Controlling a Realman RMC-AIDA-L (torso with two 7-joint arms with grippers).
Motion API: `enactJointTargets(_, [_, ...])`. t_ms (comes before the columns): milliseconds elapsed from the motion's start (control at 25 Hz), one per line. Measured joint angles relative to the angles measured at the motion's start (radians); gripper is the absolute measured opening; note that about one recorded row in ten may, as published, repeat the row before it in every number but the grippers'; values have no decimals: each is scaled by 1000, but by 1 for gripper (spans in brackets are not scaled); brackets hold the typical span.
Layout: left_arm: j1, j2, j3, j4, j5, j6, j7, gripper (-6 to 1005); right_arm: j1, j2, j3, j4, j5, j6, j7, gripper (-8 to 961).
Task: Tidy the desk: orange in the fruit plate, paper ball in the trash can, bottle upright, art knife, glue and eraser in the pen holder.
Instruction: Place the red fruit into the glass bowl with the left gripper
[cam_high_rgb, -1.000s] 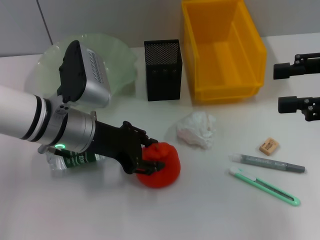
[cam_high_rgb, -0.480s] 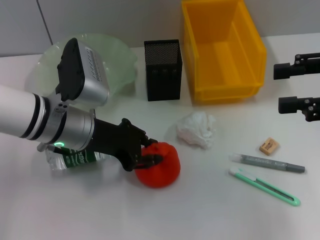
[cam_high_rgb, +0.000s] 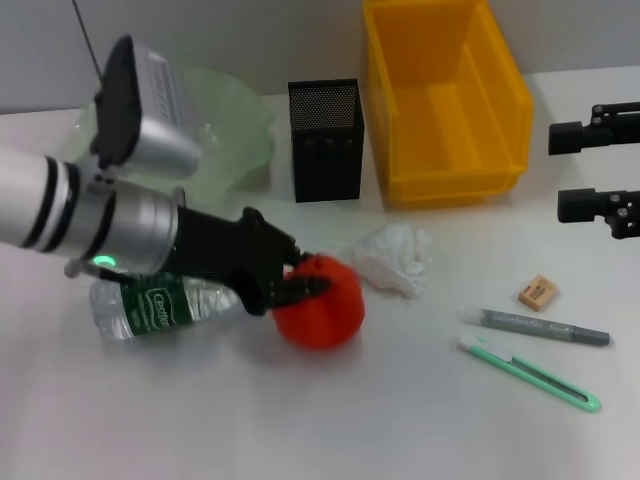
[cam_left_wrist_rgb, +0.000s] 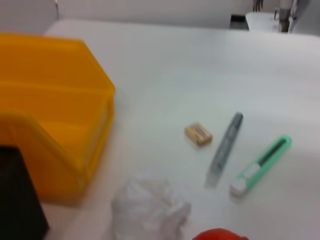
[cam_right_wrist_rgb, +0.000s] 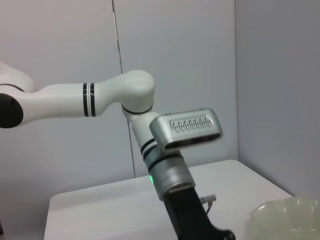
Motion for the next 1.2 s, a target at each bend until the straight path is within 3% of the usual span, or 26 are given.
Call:
enactJointTargets(240, [3, 2, -97, 73, -15, 50, -1, 222, 0, 0, 3, -5, 1, 3, 9, 659])
enactJointTargets(320, [3, 2, -97, 73, -15, 50, -1, 223, 0, 0, 4, -7, 1, 5, 15, 659])
enactJointTargets(440, [28, 3, -106, 177, -17, 41, -9, 224, 1, 1, 2, -11, 1, 5, 27, 659])
enactJointTargets(680, [31, 3, -143, 216, -9, 3, -7, 227, 2, 11, -1, -40, 2, 5, 53, 658])
enactJointTargets(840, [31, 2, -159, 220, -10, -84, 0, 228, -6, 33, -3, -77, 2, 5, 62, 658])
enactJointTargets(1080, [26, 2, -163, 212, -11, -136, -2, 230, -7, 43, -3, -84, 2, 6, 66, 658])
enactJointTargets(1160, [22, 2, -173, 206, -12, -209, -12, 230, -3, 44, -3, -84, 2, 7, 79, 657])
enactJointTargets(1200, [19, 3, -190, 182, -14, -338, -34, 231, -3, 44, -3, -84, 2, 7, 79, 657])
